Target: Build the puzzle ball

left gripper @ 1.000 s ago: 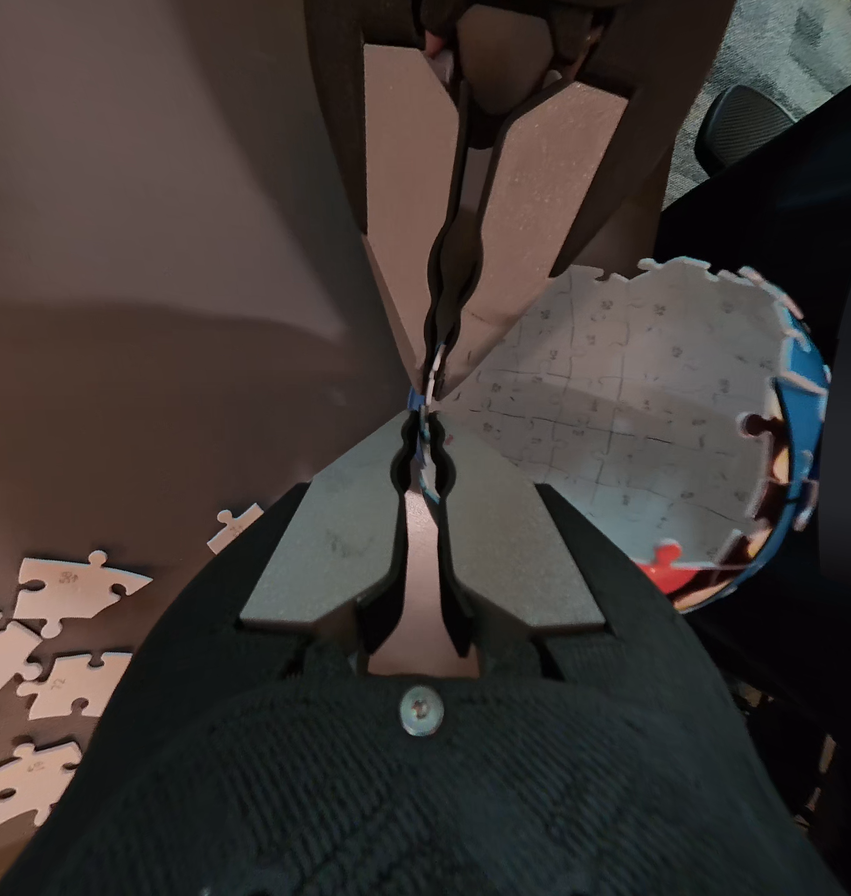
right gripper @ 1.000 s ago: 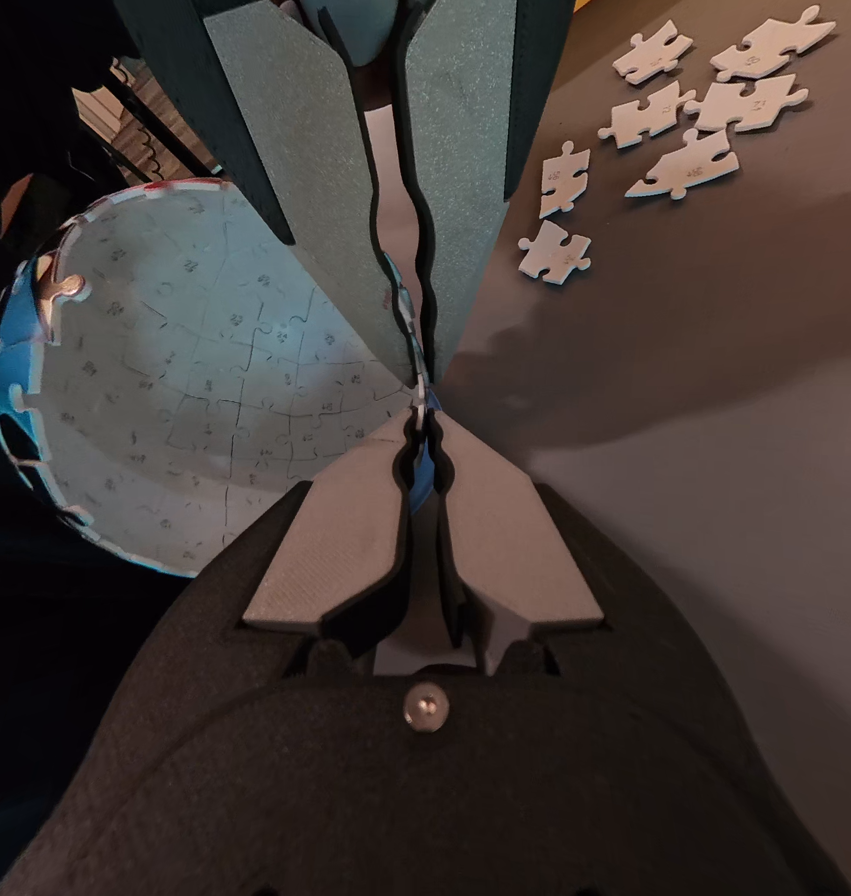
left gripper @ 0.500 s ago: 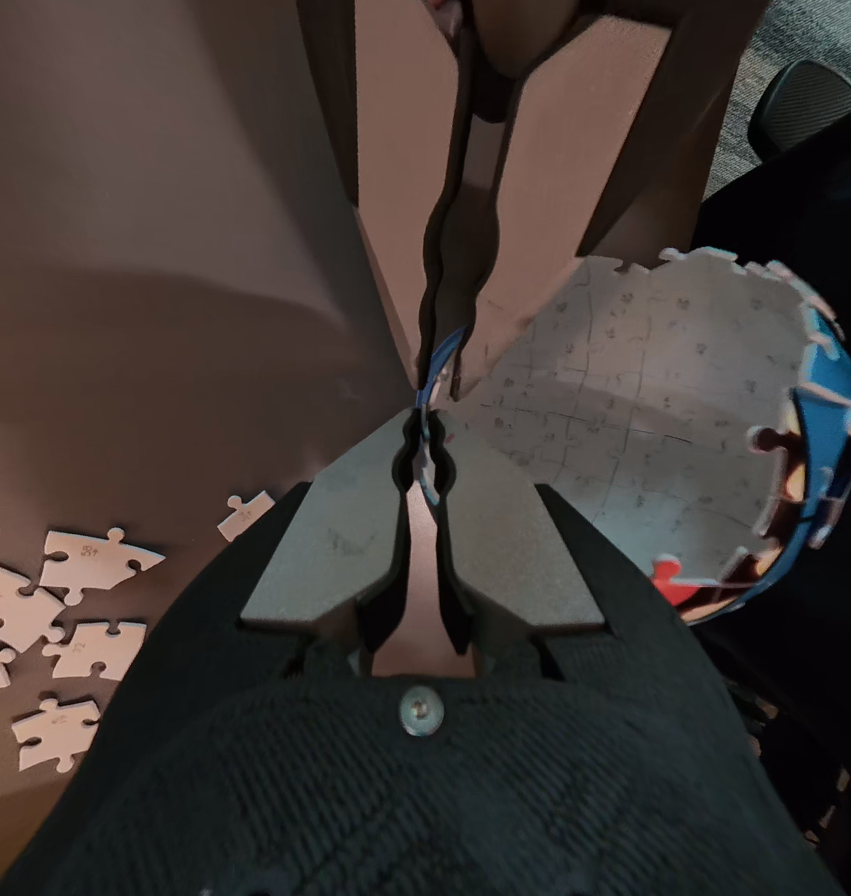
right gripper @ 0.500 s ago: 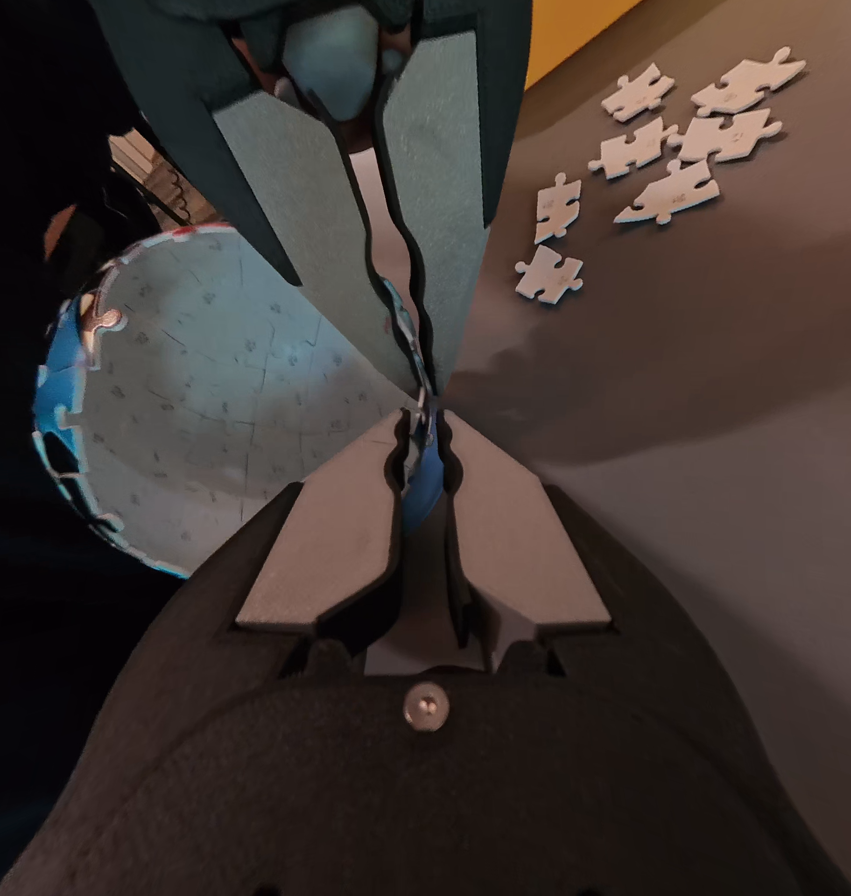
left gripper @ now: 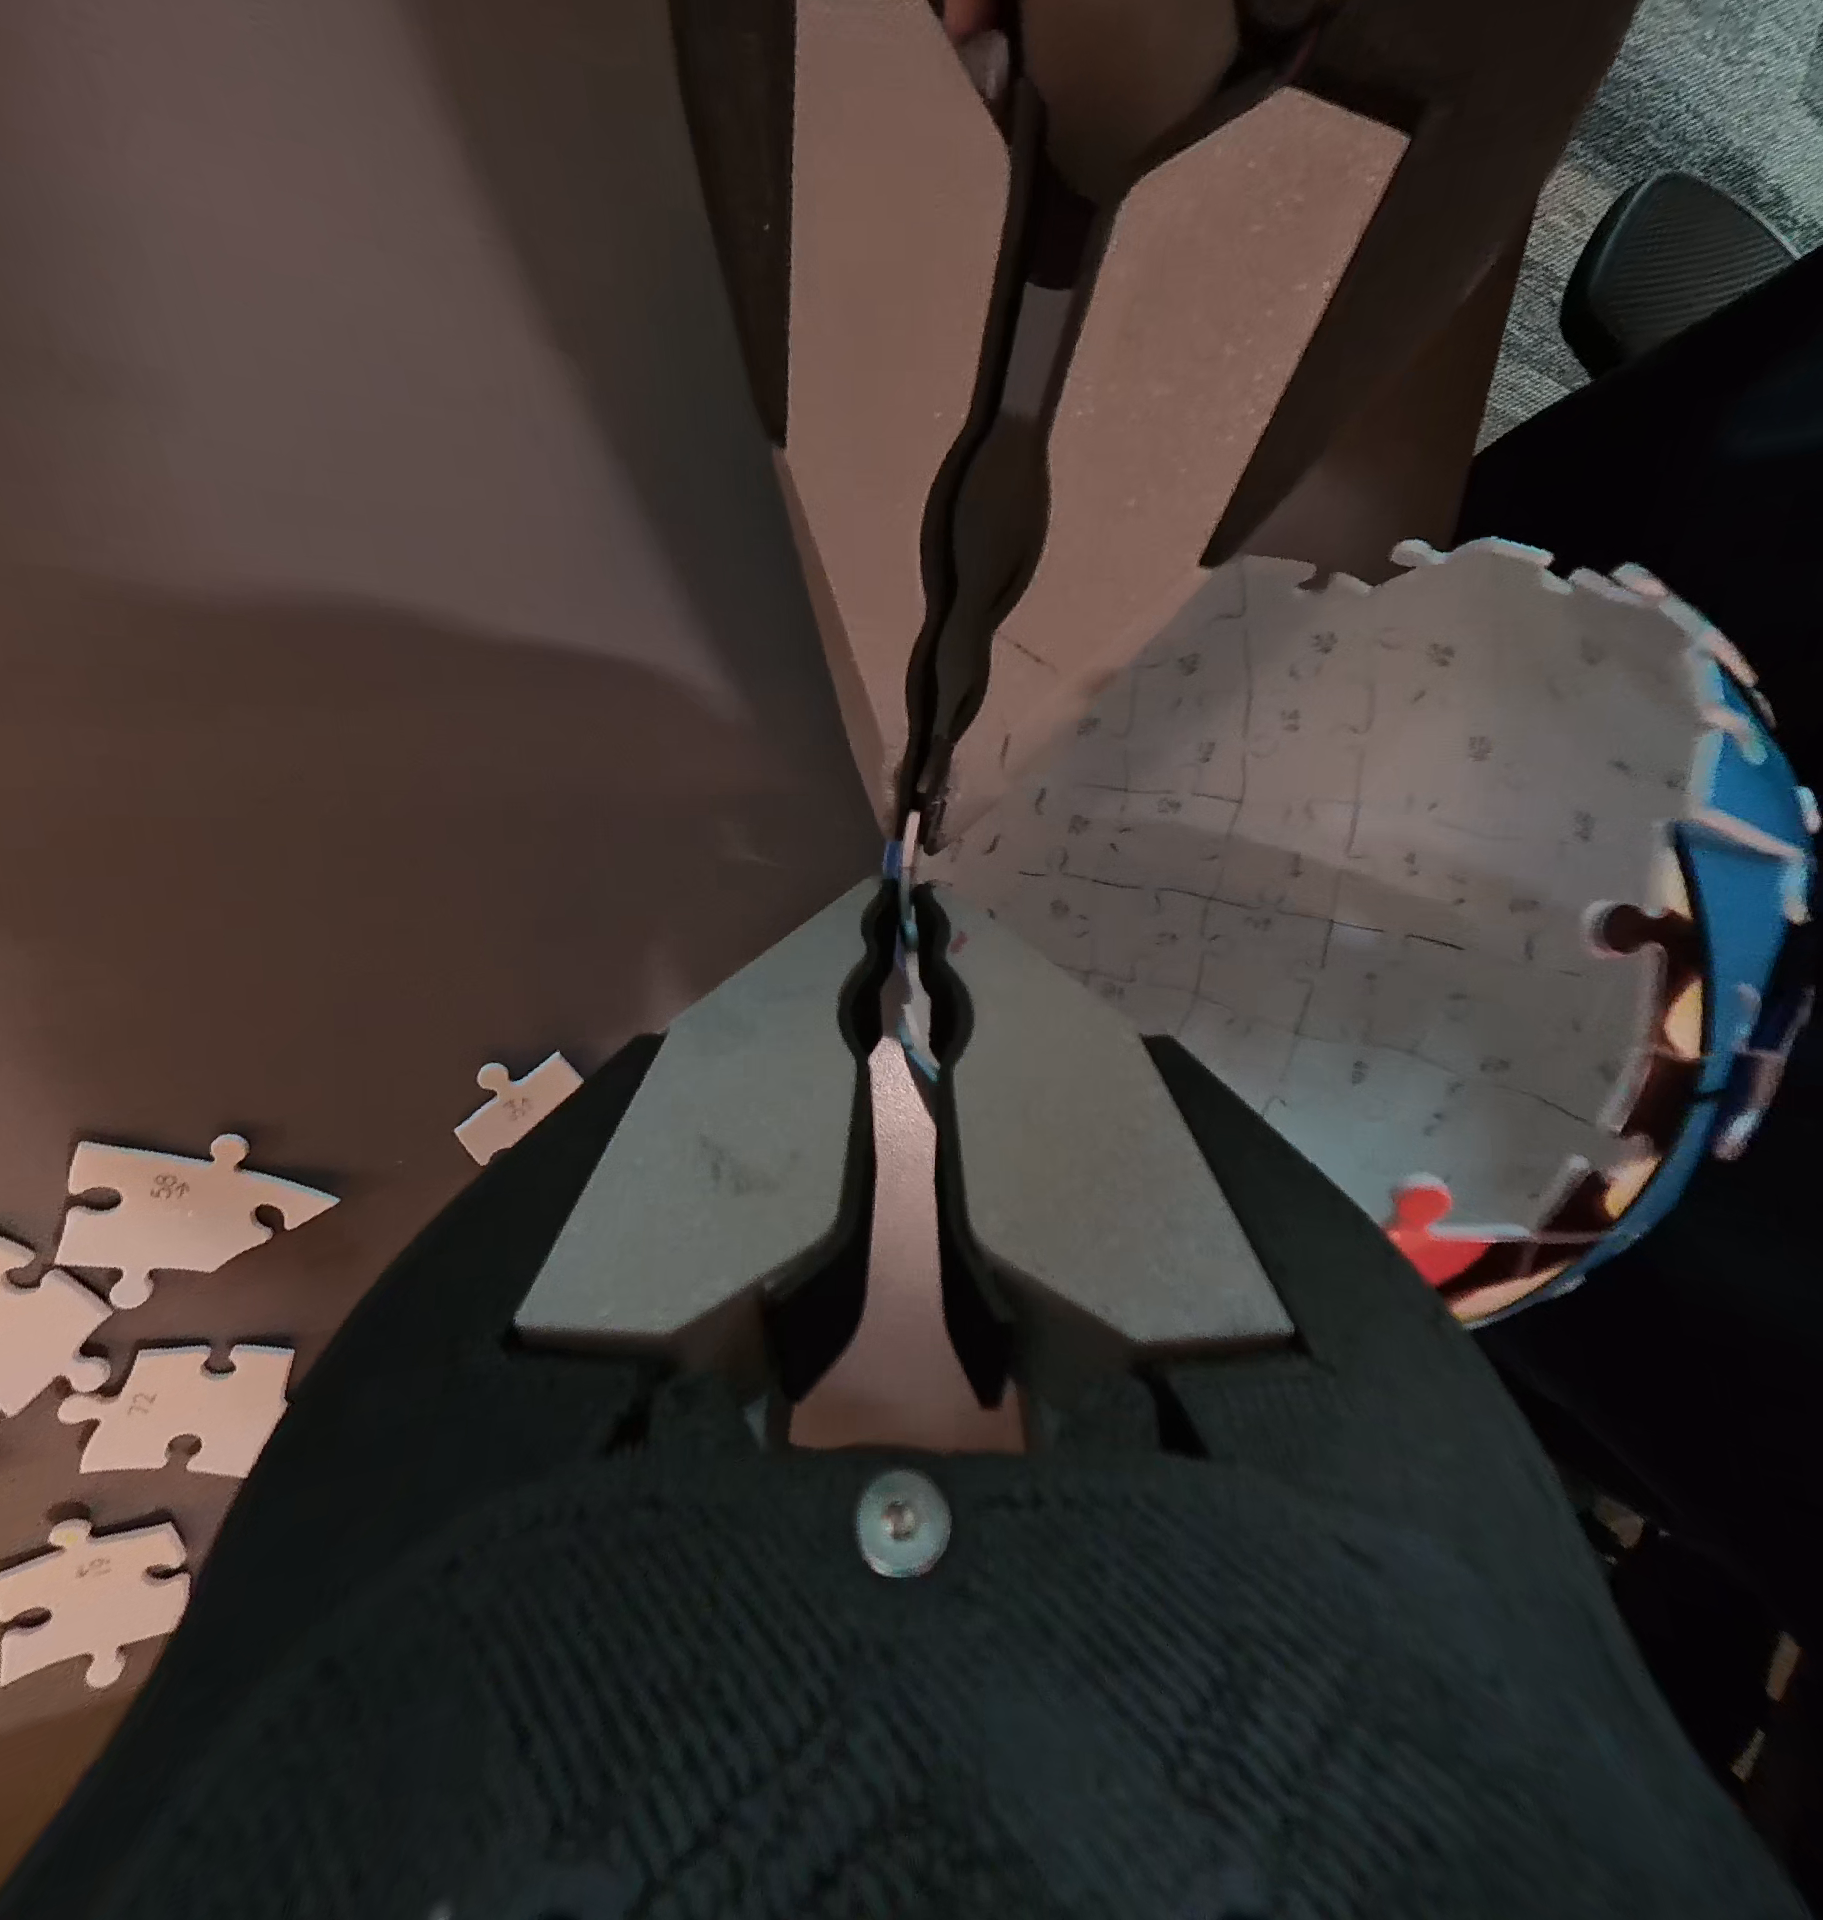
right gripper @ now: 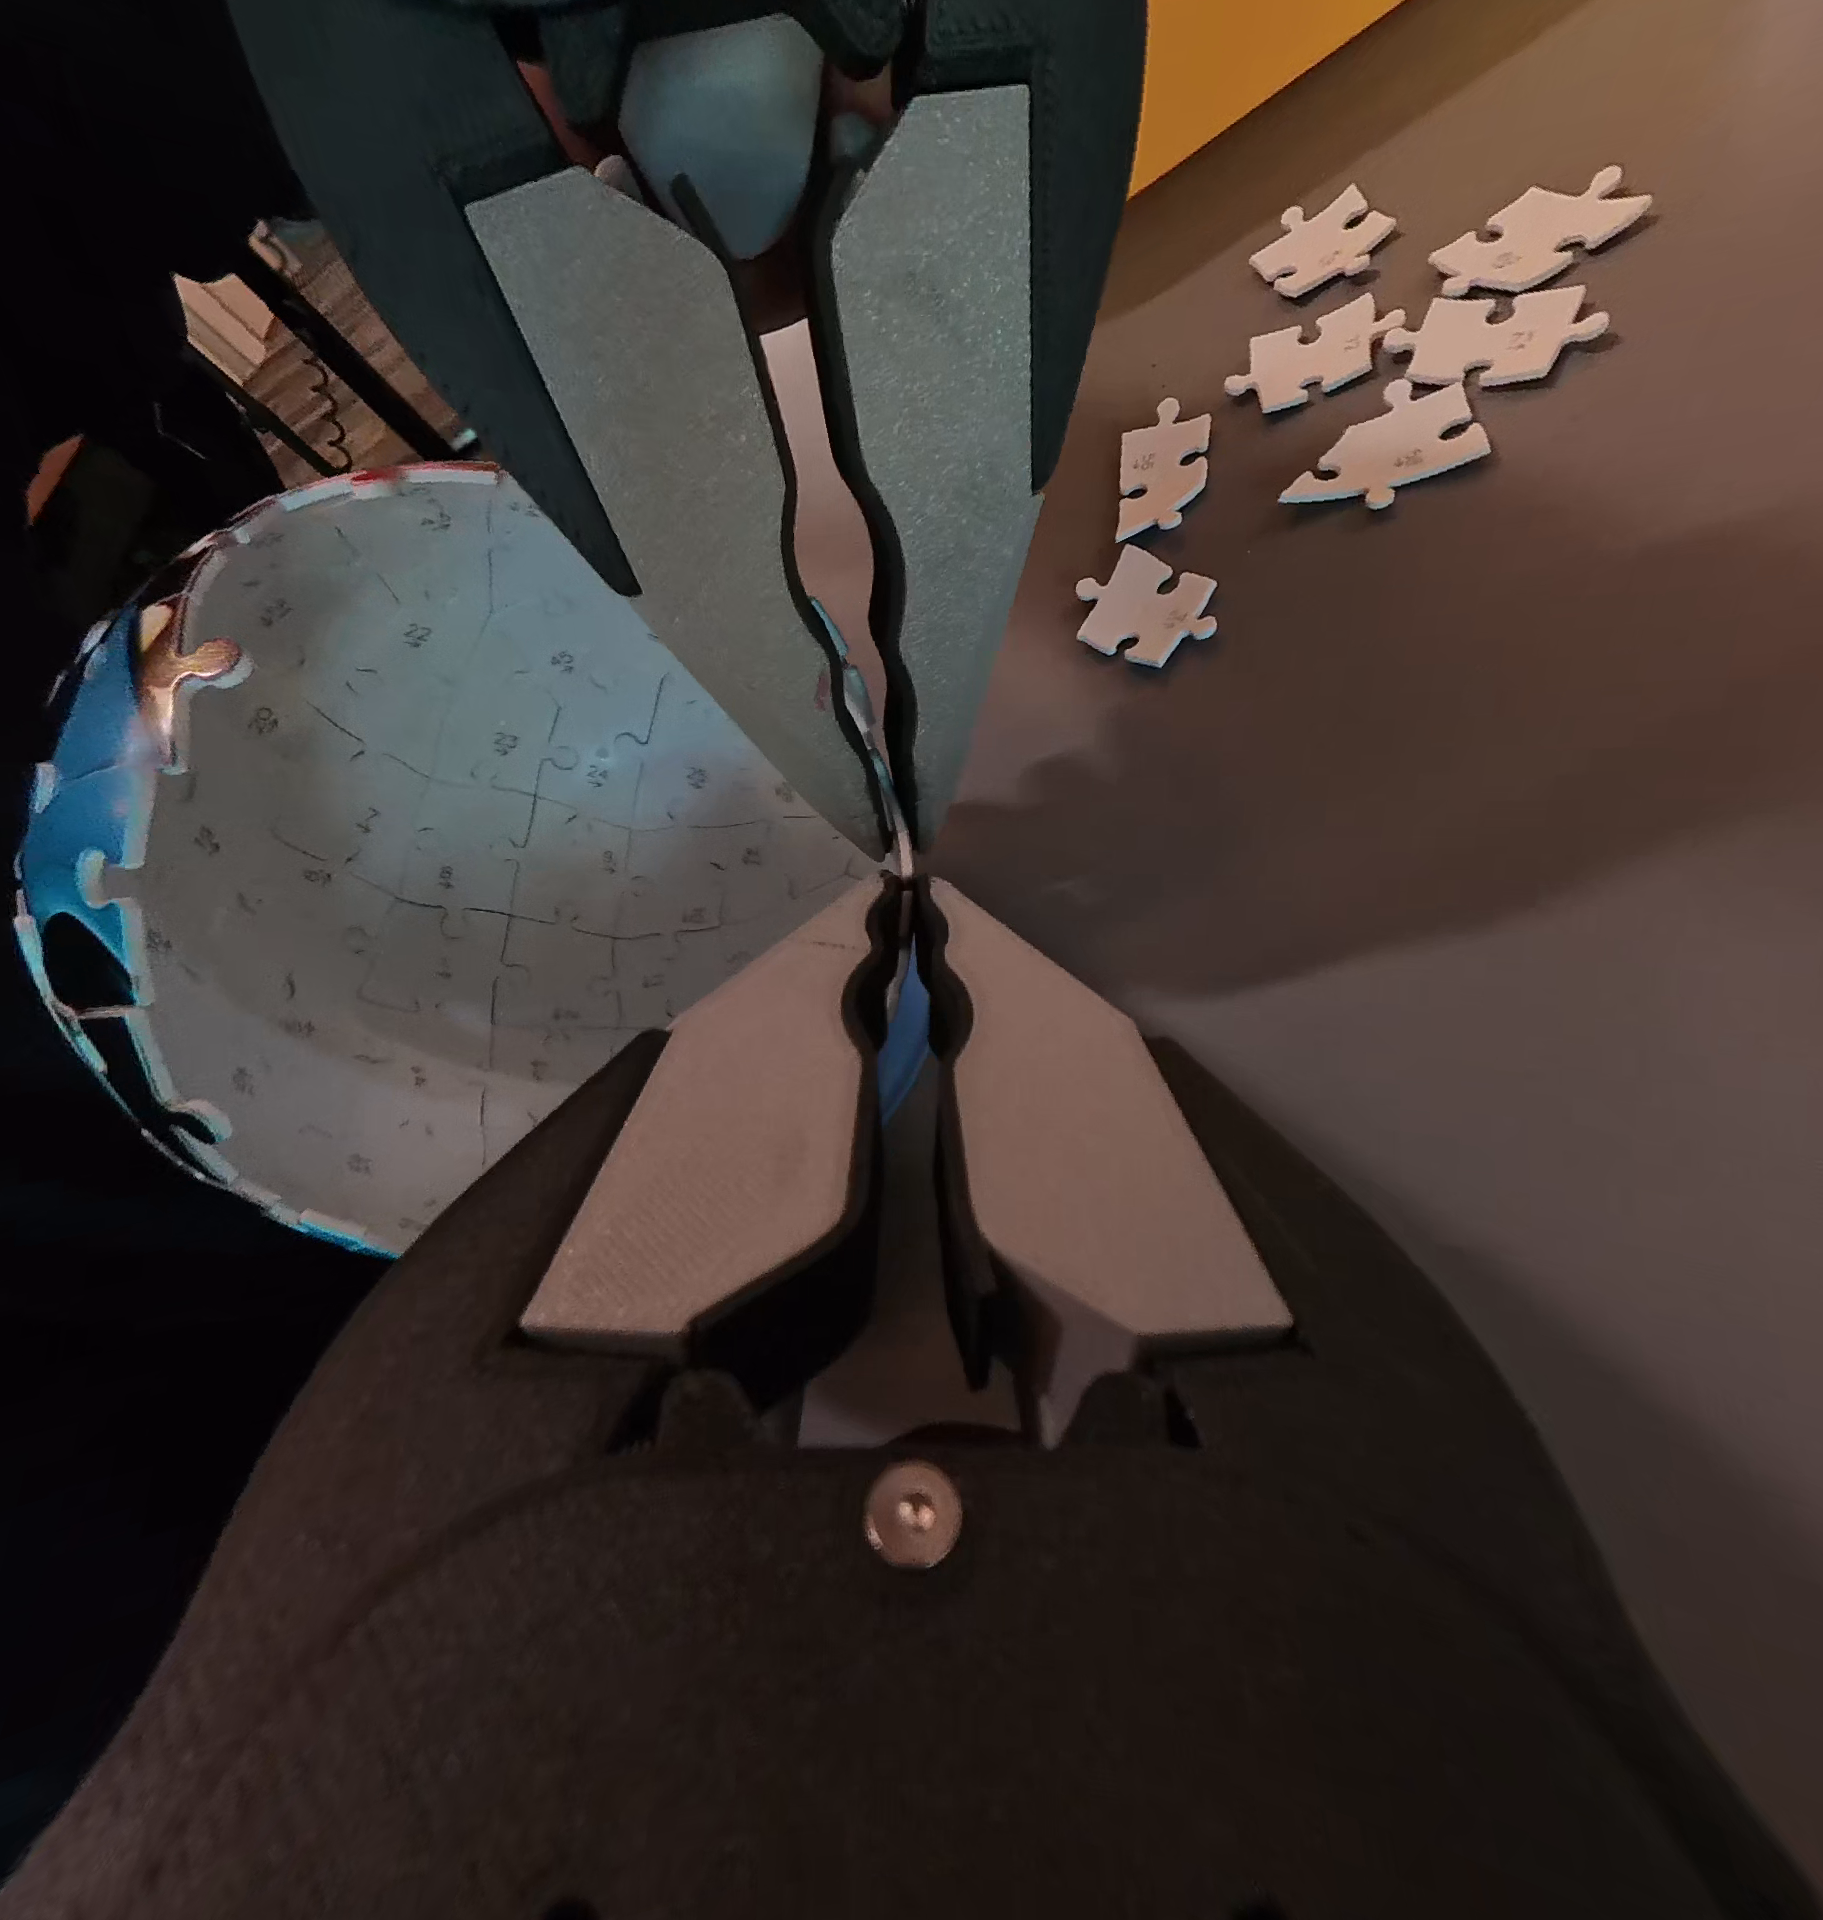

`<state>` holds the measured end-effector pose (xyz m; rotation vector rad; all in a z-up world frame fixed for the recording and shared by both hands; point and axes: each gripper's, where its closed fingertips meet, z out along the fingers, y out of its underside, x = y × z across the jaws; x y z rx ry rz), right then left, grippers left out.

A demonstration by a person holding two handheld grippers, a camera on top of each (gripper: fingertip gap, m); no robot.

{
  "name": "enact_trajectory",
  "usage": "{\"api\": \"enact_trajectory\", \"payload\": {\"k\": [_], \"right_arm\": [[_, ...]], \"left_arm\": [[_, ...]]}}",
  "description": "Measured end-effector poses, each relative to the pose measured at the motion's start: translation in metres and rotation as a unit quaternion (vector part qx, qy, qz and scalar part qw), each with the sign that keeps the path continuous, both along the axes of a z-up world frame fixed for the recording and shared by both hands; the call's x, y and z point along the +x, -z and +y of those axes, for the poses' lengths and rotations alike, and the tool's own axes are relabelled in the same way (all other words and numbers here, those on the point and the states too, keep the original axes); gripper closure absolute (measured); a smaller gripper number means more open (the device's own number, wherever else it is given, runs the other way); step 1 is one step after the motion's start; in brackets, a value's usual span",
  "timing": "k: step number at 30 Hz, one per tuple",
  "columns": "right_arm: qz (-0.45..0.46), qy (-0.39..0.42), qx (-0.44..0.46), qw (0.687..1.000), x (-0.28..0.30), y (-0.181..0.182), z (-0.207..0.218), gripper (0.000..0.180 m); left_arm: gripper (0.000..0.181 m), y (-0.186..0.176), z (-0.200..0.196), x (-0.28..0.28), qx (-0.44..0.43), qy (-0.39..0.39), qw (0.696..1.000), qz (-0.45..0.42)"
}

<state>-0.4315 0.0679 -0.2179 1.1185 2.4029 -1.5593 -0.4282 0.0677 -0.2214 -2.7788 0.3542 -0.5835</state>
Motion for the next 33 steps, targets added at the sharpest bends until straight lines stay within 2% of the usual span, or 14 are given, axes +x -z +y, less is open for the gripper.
{"api": "enact_trajectory", "payload": {"k": [11,21,28,33], "right_arm": [[0.029,0.002,0.026,0.999,-0.001,-0.001,0.000,0.180],[0.049,0.009,0.040,0.998,-0.002,-0.003,0.002,0.180],[-0.015,-0.014,0.008,1.000,0.006,0.001,0.004,0.180],[-0.075,-0.044,0.011,0.996,0.012,0.011,0.002,0.172]], "left_arm": [[0.178,-0.012,0.002,-0.003,0.007,-0.009,1.000,-0.018],[0.180,-0.003,0.003,-0.002,0.000,0.009,1.000,0.021],[0.180,-0.003,0.002,-0.001,-0.001,0.011,0.999,0.031],[0.180,-0.004,0.004,0.000,0.002,0.008,1.000,0.031]]}}
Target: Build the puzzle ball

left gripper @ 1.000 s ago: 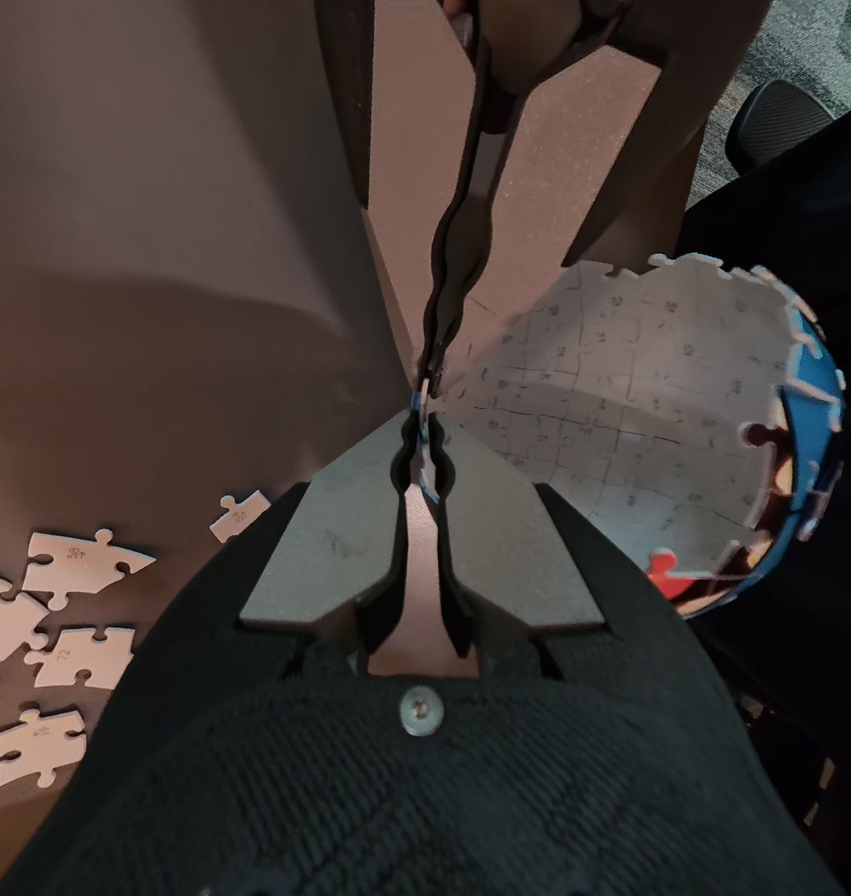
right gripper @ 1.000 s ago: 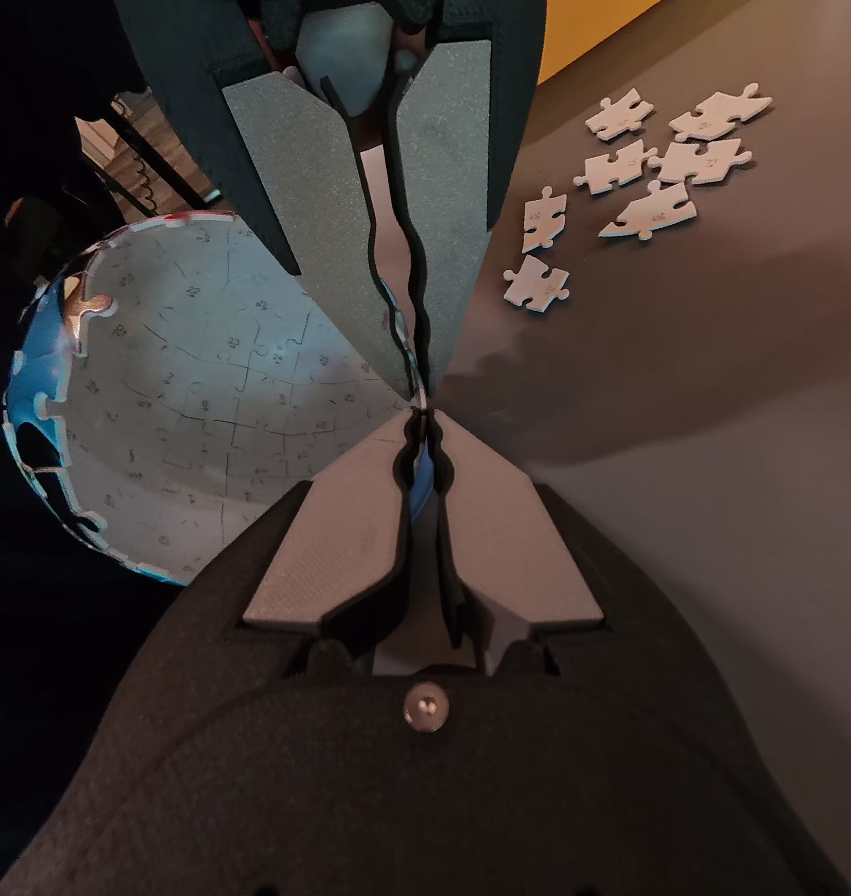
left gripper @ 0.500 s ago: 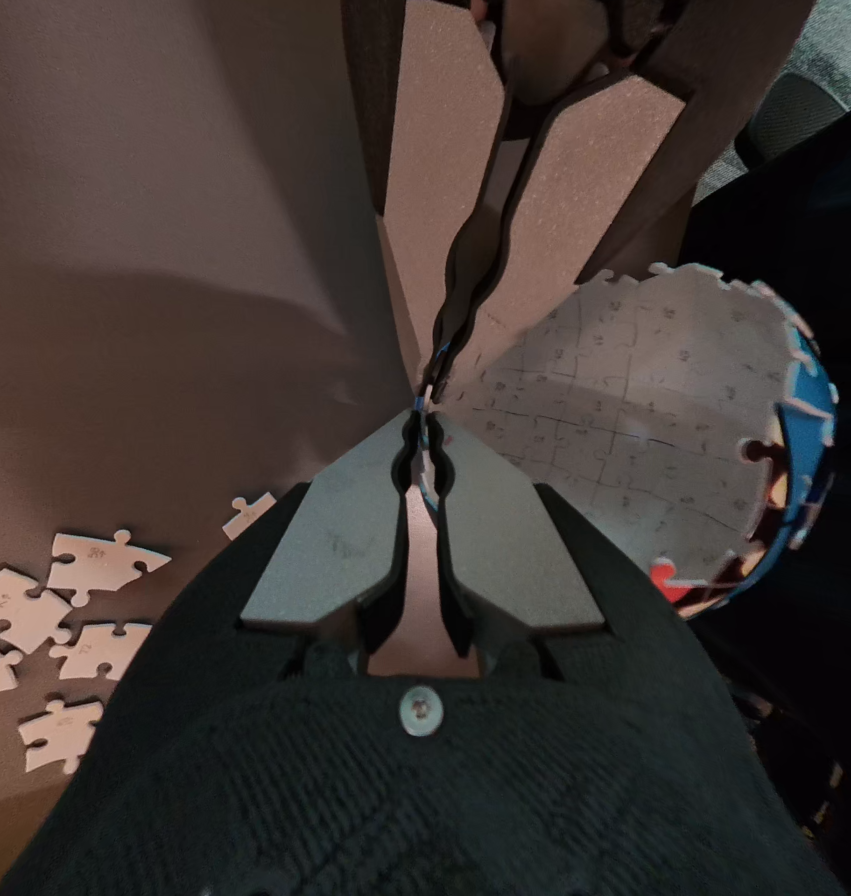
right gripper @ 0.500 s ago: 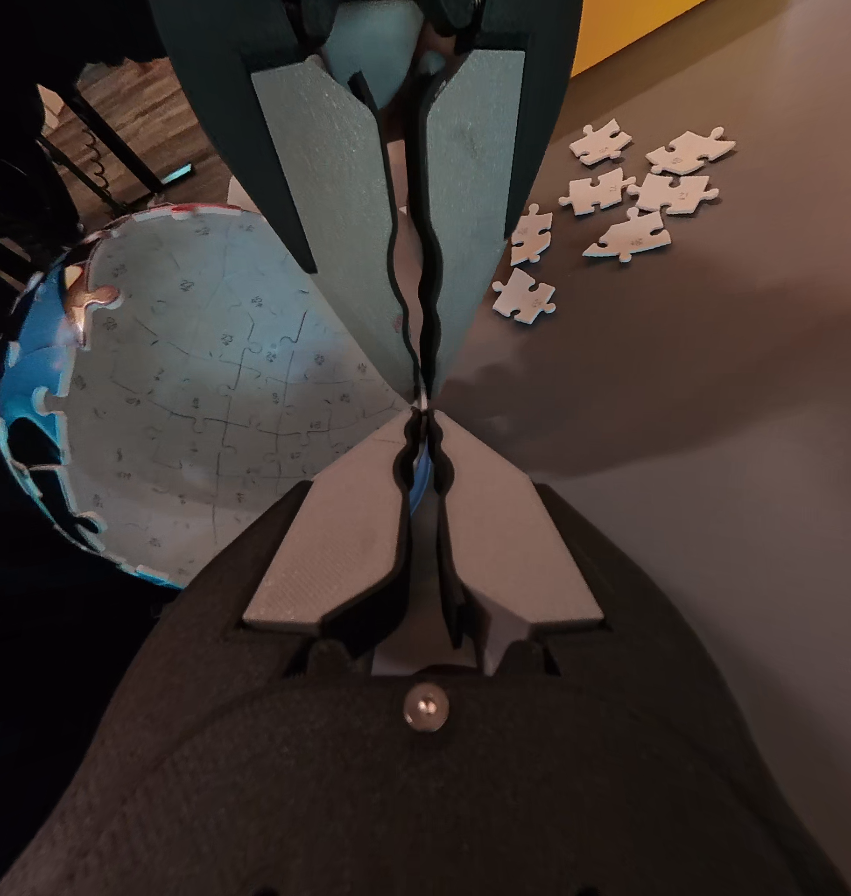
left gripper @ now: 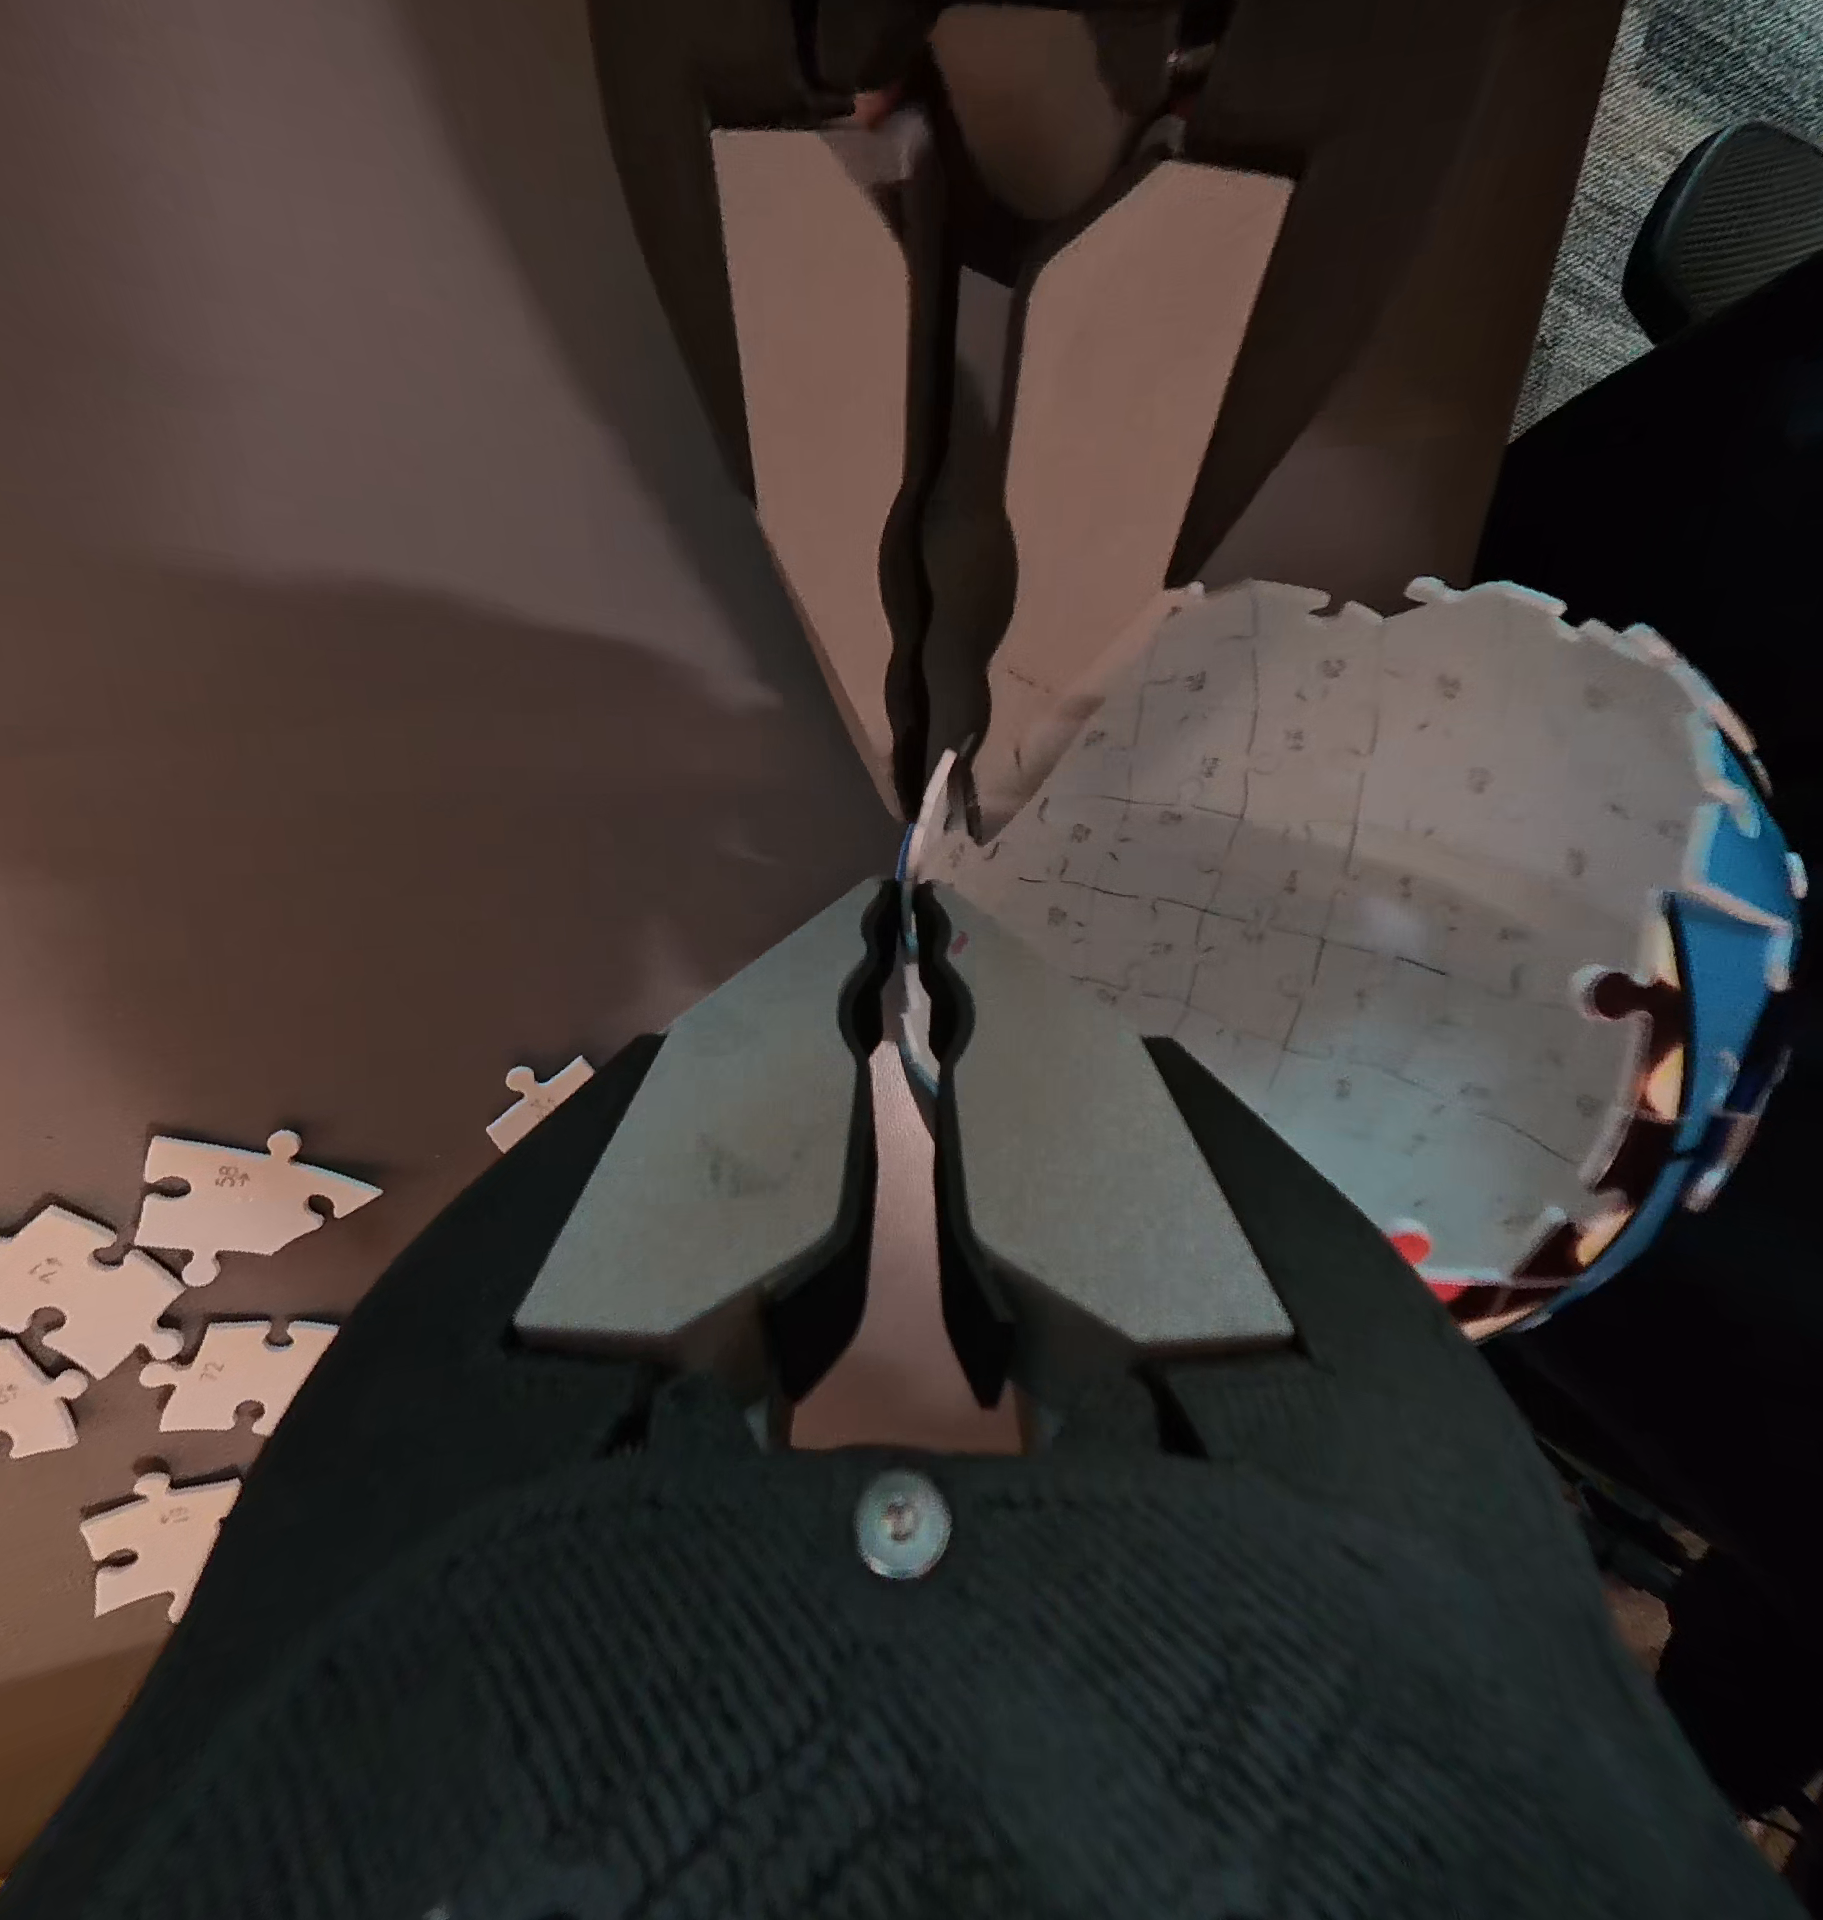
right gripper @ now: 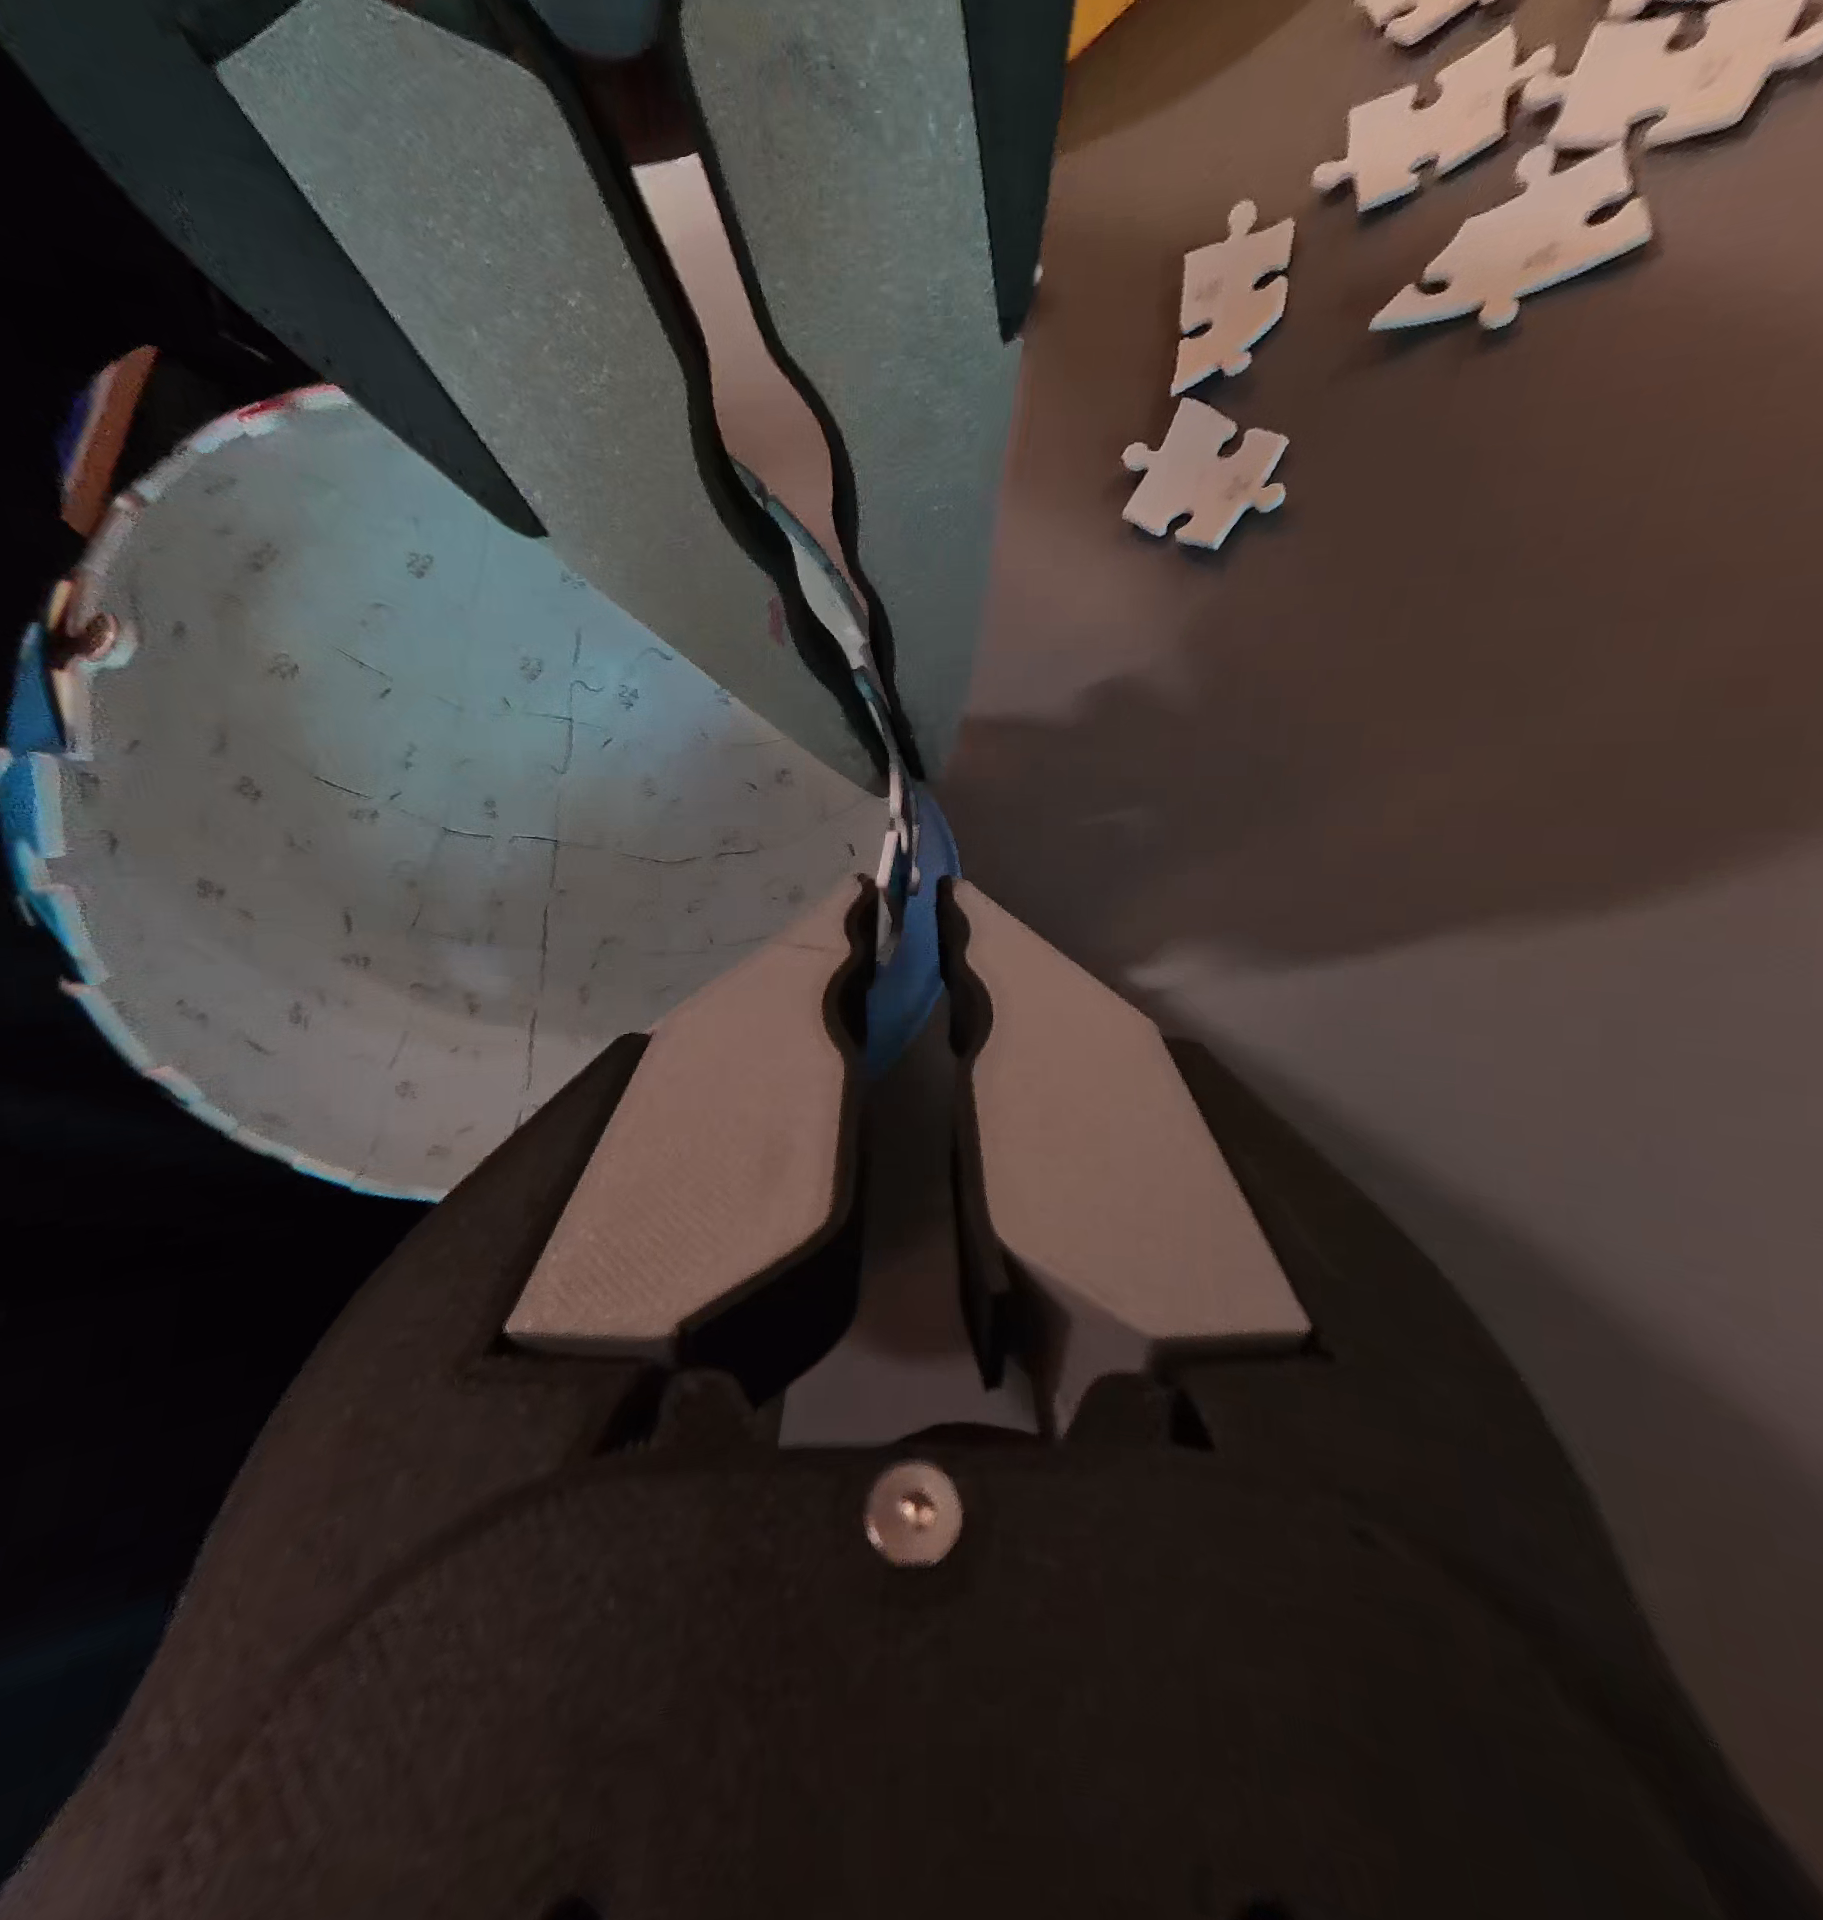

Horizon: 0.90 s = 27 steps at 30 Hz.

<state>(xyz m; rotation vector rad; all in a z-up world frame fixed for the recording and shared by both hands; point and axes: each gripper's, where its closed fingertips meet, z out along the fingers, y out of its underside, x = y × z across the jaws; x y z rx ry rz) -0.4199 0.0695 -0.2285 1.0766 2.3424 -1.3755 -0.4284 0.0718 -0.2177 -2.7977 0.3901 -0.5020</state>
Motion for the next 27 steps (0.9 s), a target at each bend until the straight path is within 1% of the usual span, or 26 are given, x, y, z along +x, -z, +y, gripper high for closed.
{"api": "enact_trajectory", "payload": {"k": [2,4,6,8,15,19,21,27], "right_arm": [[-0.005,-0.012,-0.016,1.000,-0.0007,-0.0022,-0.0015,0.169],[0.009,-0.031,-0.033,0.999,0.0007,-0.0058,-0.0049,0.168],[0.044,-0.043,-0.029,0.998,0.0010,-0.0051,-0.0040,0.170],[0.062,-0.045,-0.018,0.997,0.0009,-0.0034,-0.0017,0.177],[0.069,-0.070,-0.009,0.995,0.0049,-0.0029,-0.0016,0.176],[0.085,-0.083,0.019,0.993,0.0046,-0.0014,-0.0010,0.177],[0.085,-0.081,0.027,0.993,0.0041,-0.0010,-0.0008,0.178],[0.081,-0.041,0.074,0.993,0.0026,-0.0017,0.0004,0.179]], "left_arm": [[0.180,0.0000,0.0005,0.0003,0.001,-0.002,1.000,-0.002],[0.180,-0.0001,0.0011,0.0004,0.002,-0.004,1.000,-0.005],[0.180,-0.0001,0.0013,0.0010,0.002,-0.006,1.000,-0.011],[0.180,-0.0005,0.0018,0.0032,0.003,-0.006,1.000,-0.014],[0.180,-0.0012,0.0010,0.0050,0.008,0.001,1.000,-0.004],[0.180,-0.0010,0.0015,0.0051,0.008,0.002,1.000,-0.003],[0.180,-0.0010,0.0014,0.0048,0.009,0.001,1.000,-0.001],[0.180,-0.0028,0.0018,0.0044,0.014,-0.003,1.000,0.002]]}}
